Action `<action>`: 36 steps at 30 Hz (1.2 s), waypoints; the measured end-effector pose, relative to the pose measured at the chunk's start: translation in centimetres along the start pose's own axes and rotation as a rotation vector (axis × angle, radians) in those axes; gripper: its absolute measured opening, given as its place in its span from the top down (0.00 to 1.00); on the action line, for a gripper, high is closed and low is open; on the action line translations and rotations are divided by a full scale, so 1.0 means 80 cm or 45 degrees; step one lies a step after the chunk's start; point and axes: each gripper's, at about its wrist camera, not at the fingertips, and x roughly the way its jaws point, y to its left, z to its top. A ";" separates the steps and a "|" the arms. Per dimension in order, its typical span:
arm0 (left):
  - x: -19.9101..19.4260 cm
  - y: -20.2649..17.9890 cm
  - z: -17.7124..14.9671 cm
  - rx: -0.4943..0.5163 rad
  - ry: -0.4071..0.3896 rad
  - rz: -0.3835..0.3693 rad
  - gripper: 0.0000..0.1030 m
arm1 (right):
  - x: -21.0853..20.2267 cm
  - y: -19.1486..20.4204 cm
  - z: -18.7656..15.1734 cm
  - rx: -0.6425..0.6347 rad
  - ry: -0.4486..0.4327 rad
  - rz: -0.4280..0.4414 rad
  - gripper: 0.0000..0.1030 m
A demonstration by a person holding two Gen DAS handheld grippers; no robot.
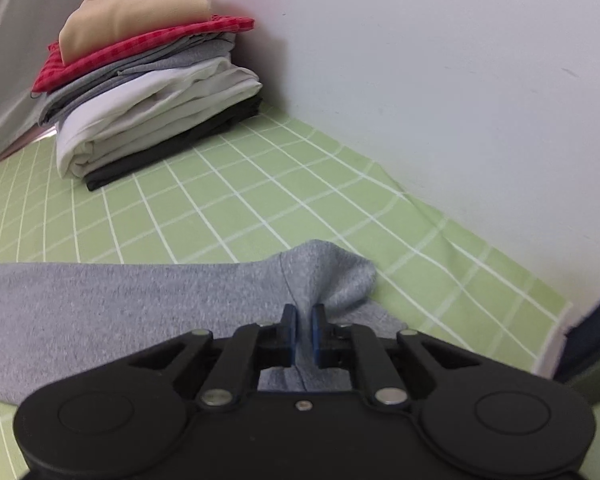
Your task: Fold clothes
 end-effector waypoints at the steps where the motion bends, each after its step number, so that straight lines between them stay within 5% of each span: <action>1: 0.000 -0.001 0.000 0.001 -0.001 -0.001 0.07 | -0.006 -0.003 -0.006 0.002 0.005 -0.020 0.93; 7: 0.002 0.011 0.001 -0.031 -0.002 0.007 0.07 | -0.018 -0.003 -0.024 -0.067 0.027 -0.081 0.85; 13: -0.003 0.050 0.007 -0.106 -0.032 0.029 0.06 | -0.039 0.023 -0.016 -0.071 -0.022 -0.158 0.22; 15: -0.001 0.066 0.010 -0.134 -0.035 0.036 0.06 | -0.053 0.046 -0.020 -0.087 -0.057 -0.144 0.17; 17: 0.001 0.085 0.014 -0.162 -0.034 0.038 0.05 | -0.068 0.077 -0.029 -0.118 -0.056 -0.069 0.00; 26: 0.019 0.180 0.040 -0.254 -0.024 0.047 0.05 | -0.140 0.241 -0.087 -0.216 0.024 0.267 0.00; 36: 0.051 0.293 0.090 -0.270 -0.049 0.096 0.05 | -0.212 0.361 -0.138 -0.305 0.068 0.332 0.00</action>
